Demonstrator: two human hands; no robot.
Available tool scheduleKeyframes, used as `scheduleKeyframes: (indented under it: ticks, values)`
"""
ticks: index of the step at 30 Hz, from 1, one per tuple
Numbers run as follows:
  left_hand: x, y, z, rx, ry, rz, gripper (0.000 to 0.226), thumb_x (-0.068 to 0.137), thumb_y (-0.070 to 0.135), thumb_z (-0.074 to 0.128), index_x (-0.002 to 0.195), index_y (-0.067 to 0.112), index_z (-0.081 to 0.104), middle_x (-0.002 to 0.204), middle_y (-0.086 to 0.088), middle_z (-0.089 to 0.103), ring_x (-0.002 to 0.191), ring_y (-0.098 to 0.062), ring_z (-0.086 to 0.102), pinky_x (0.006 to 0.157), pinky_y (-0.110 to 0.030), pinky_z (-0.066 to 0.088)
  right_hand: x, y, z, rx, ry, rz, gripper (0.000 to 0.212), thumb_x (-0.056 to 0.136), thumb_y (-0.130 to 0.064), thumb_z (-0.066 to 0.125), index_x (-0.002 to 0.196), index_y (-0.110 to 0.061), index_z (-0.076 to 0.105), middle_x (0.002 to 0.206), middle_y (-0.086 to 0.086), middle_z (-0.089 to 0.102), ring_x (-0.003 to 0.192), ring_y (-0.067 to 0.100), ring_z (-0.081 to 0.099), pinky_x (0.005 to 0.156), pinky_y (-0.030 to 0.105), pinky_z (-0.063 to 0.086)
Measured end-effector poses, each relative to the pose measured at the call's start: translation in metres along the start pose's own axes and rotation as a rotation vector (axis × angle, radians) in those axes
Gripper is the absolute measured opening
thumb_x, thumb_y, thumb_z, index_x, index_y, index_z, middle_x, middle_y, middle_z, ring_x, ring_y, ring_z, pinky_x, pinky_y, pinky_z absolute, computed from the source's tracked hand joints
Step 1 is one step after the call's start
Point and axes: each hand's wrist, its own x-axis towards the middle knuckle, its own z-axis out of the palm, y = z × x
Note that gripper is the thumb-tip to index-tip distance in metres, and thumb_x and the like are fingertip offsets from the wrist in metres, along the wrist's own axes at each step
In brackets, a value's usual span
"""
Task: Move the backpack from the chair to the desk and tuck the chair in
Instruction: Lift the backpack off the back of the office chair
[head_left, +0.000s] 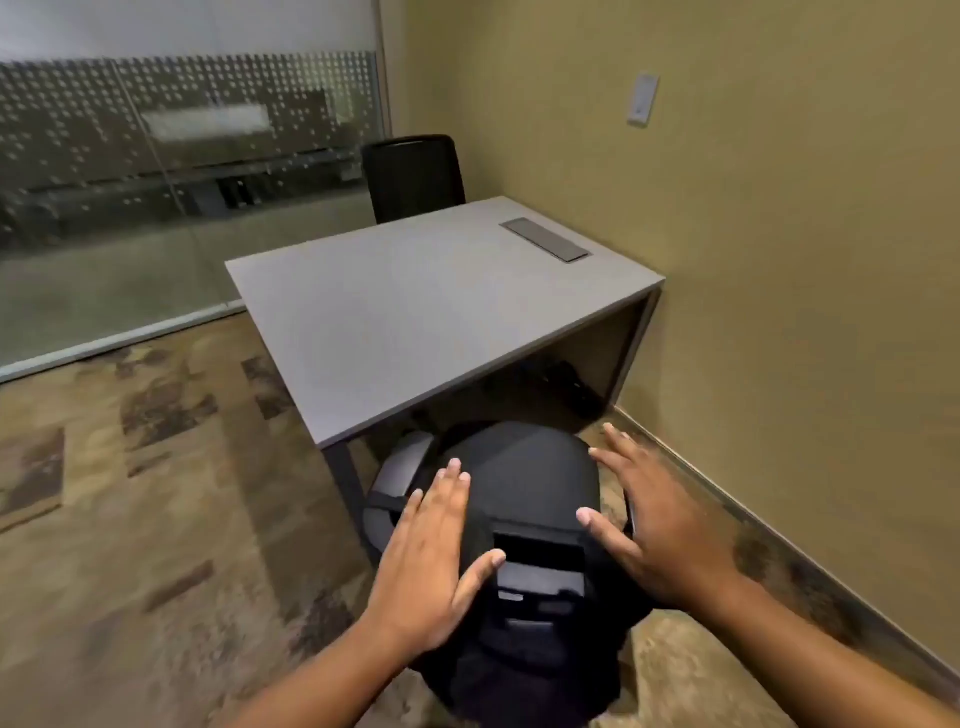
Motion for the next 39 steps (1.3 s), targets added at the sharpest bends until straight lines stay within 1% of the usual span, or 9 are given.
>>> scheduleKeyframes:
  ticks: [3, 5, 7, 10, 16, 23, 27, 33, 39]
  values:
    - [-0.008, -0.001, 0.014, 0.104, -0.072, -0.01, 0.086, 0.092, 0.075, 0.01, 0.159, 0.021, 0.003, 0.166, 0.006, -0.01, 0.152, -0.006, -0.013, 0.124, -0.034, -0.004, -0.017, 0.007, 0.027, -0.044, -0.16, 0.079, 0.072, 0.09, -0.068, 0.045, 0.151, -0.035, 0.028, 0.163, -0.019, 0.003, 0.151, 0.003, 0.006, 0.12, 0.029, 0.016]
    - [-0.01, 0.002, 0.019, 0.13, -0.058, -0.015, 0.082, 0.095, 0.072, 0.015, 0.157, 0.019, 0.022, 0.167, 0.003, 0.01, 0.154, -0.012, 0.005, 0.122, -0.036, 0.005, -0.028, 0.012, 0.044, -0.06, -0.247, 0.117, 0.073, 0.089, -0.073, 0.036, 0.151, -0.037, 0.027, 0.164, -0.018, 0.004, 0.151, 0.005, 0.009, 0.12, 0.029, 0.018]
    - [-0.01, 0.008, 0.018, 0.136, -0.06, -0.036, 0.076, 0.096, 0.069, 0.021, 0.15, 0.019, 0.041, 0.161, 0.001, 0.032, 0.15, -0.016, 0.025, 0.118, -0.037, 0.015, -0.031, 0.014, 0.051, -0.112, -0.239, 0.113, 0.071, 0.088, -0.076, 0.026, 0.147, -0.038, 0.036, 0.162, -0.016, 0.023, 0.147, 0.006, 0.025, 0.116, 0.028, 0.024]
    - [-0.009, 0.009, 0.019, 0.14, -0.061, -0.063, 0.069, 0.097, 0.067, 0.025, 0.144, 0.023, 0.05, 0.153, 0.005, 0.047, 0.148, -0.016, 0.031, 0.119, -0.037, 0.023, -0.031, 0.014, 0.055, -0.162, -0.214, 0.103, 0.065, 0.088, -0.071, 0.027, 0.138, -0.036, 0.051, 0.145, -0.015, 0.052, 0.134, 0.007, 0.045, 0.11, 0.028, 0.033]
    - [-0.009, 0.017, 0.024, 0.112, 0.014, -0.13, 0.06, 0.096, 0.06, 0.037, 0.138, 0.021, 0.056, 0.147, 0.004, 0.054, 0.145, -0.019, 0.037, 0.117, -0.041, 0.029, -0.033, 0.014, 0.058, -0.187, -0.168, 0.107, 0.055, 0.091, -0.062, 0.036, 0.132, -0.033, 0.058, 0.137, -0.012, 0.06, 0.127, 0.01, 0.053, 0.107, 0.033, 0.04]
    - [-0.01, 0.017, 0.025, 0.107, 0.03, -0.126, 0.063, 0.095, 0.061, 0.032, 0.139, 0.022, 0.055, 0.148, 0.005, 0.053, 0.146, -0.018, 0.035, 0.118, -0.042, 0.027, -0.034, 0.016, 0.059, -0.191, -0.152, 0.105, 0.054, 0.091, -0.061, 0.037, 0.13, -0.032, 0.059, 0.135, -0.009, 0.062, 0.127, 0.012, 0.055, 0.106, 0.035, 0.042]
    - [-0.008, 0.017, 0.025, 0.066, 0.039, -0.154, 0.057, 0.094, 0.055, 0.039, 0.136, 0.022, 0.058, 0.145, 0.005, 0.055, 0.145, -0.018, 0.036, 0.118, -0.041, 0.027, -0.033, 0.017, 0.061, -0.193, -0.146, 0.105, 0.053, 0.091, -0.061, 0.037, 0.129, -0.032, 0.06, 0.134, -0.009, 0.063, 0.126, 0.012, 0.056, 0.106, 0.036, 0.044]
    - [0.013, 0.025, 0.015, -0.03, 0.071, -0.337, 0.044, 0.077, 0.051, 0.055, 0.108, 0.021, 0.064, 0.112, 0.008, 0.064, 0.111, -0.017, 0.057, 0.096, -0.036, 0.043, -0.033, 0.017, 0.06, -0.204, -0.154, 0.103, 0.055, 0.091, -0.062, 0.034, 0.131, -0.033, 0.058, 0.137, -0.011, 0.061, 0.128, 0.01, 0.054, 0.107, 0.034, 0.042]
    - [0.033, 0.03, -0.003, 0.22, -0.065, -0.523, 0.071, 0.069, 0.071, 0.055, 0.114, 0.016, 0.053, 0.116, -0.005, 0.057, 0.113, -0.029, 0.052, 0.093, -0.043, 0.04, -0.034, 0.016, 0.058, -0.192, -0.151, 0.101, 0.058, 0.09, -0.064, 0.031, 0.132, -0.034, 0.058, 0.138, -0.012, 0.06, 0.129, 0.009, 0.053, 0.106, 0.035, 0.043]
